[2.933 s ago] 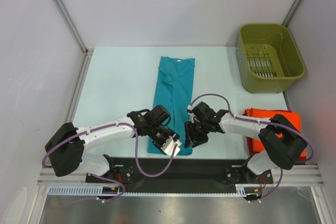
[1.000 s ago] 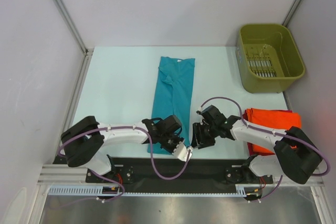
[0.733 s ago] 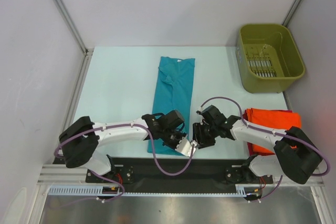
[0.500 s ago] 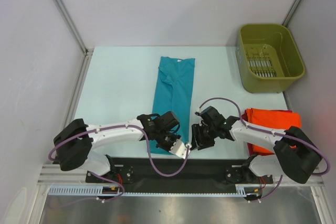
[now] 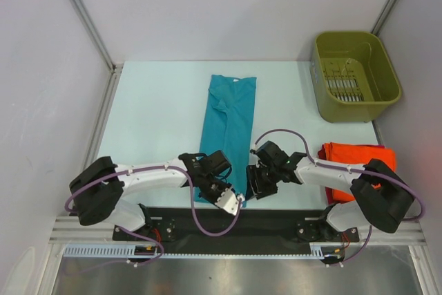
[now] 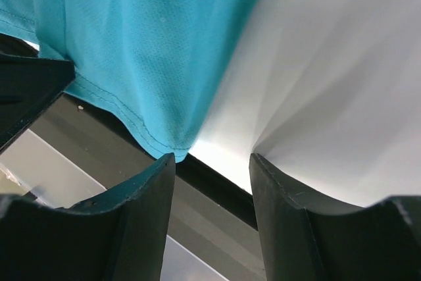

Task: Fold and stack the t-shirts
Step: Fold the tshirt

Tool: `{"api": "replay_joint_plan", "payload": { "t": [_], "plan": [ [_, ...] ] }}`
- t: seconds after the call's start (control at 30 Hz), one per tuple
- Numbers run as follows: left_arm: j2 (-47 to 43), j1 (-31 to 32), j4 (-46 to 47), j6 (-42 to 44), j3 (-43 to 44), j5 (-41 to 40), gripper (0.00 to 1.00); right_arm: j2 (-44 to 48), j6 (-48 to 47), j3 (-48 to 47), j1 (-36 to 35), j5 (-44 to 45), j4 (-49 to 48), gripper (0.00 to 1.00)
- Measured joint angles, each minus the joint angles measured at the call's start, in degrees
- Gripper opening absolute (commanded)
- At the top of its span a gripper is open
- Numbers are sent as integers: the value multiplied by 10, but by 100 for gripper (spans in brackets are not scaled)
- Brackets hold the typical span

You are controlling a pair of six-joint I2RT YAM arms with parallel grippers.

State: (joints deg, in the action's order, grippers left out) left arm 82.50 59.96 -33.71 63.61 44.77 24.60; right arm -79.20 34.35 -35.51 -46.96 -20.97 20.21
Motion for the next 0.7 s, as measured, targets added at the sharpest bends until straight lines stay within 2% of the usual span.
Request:
{"api": "replay_joint_plan", "payload": {
  "t": [0.03,0.13,0.27,0.4,0.5,0.6,0.7],
  "plan": [
    [0,-1,-5,0,0,1,44,-2,2,-1,-2,2,-2,55],
    [-6,-10,-31,10,0,11,46,-6,6,-4,-9,3,-6,55],
    [-61,-40,-65,38,-6,16,50,-16,22,-5,-17,-4,-22,54],
    [-145,-57,-51,73,-70,6,52,-38,43,-14,-24,-16,-42,53],
    [-158,-57,-50,88,-111,0,53,-48,53,-17,-26,-24,-51,52],
    [-156,-57,-42,91,-124,-4,53,-50,62,-17,-27,-24,-52,48],
    [-149,-57,-5,99,-141,-15,52,-61,67,-20,-27,-27,-52,40]
  ]
}}
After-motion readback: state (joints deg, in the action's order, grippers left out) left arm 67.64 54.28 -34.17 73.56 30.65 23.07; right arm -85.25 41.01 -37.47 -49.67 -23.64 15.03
